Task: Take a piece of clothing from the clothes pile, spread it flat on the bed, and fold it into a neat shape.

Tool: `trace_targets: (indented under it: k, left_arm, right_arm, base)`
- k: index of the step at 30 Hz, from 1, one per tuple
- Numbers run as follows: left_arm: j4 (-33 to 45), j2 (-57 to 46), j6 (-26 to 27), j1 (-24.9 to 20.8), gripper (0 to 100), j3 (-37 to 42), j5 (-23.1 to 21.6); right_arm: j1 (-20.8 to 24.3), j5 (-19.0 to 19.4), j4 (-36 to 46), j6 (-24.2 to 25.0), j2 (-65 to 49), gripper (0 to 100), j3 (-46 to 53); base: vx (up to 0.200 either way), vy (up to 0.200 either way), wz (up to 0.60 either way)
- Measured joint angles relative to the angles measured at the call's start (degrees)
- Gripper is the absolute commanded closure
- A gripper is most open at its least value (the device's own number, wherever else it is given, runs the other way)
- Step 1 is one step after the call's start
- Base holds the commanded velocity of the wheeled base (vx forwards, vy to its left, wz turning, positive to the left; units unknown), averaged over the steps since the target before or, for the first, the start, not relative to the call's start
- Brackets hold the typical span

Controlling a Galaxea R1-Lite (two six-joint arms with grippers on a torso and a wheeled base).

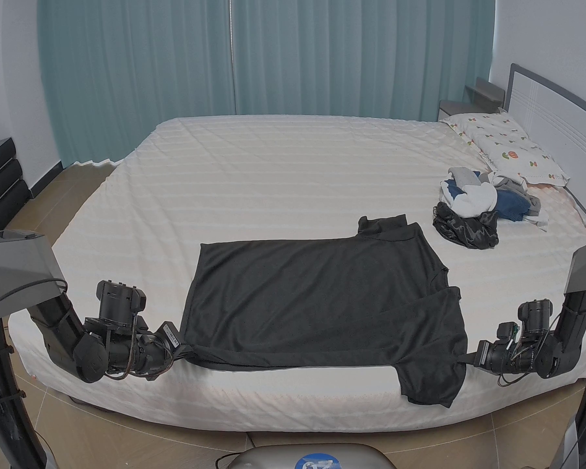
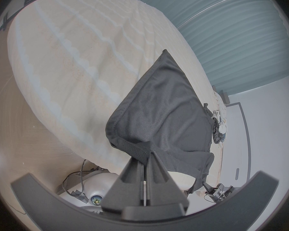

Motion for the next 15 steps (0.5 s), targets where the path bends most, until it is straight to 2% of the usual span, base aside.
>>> trace_targets:
  k: [9,15]
  left_arm:
    - [0.1,-0.8,1.2,0.3,100,0.7,0.3]
    - [2.6,-2.0,6.4,0.3,100,1.8,1.3]
  right_arm:
    - [-2.3,0.5,0.0,-0.3,-2.1,100,3.0]
    - [-2.8,0.7,0.0,-1.3,-4.4,100,6.0]
  base:
    - [0.000,0.000,0.00]
    - [0.000,0.000,0.00]
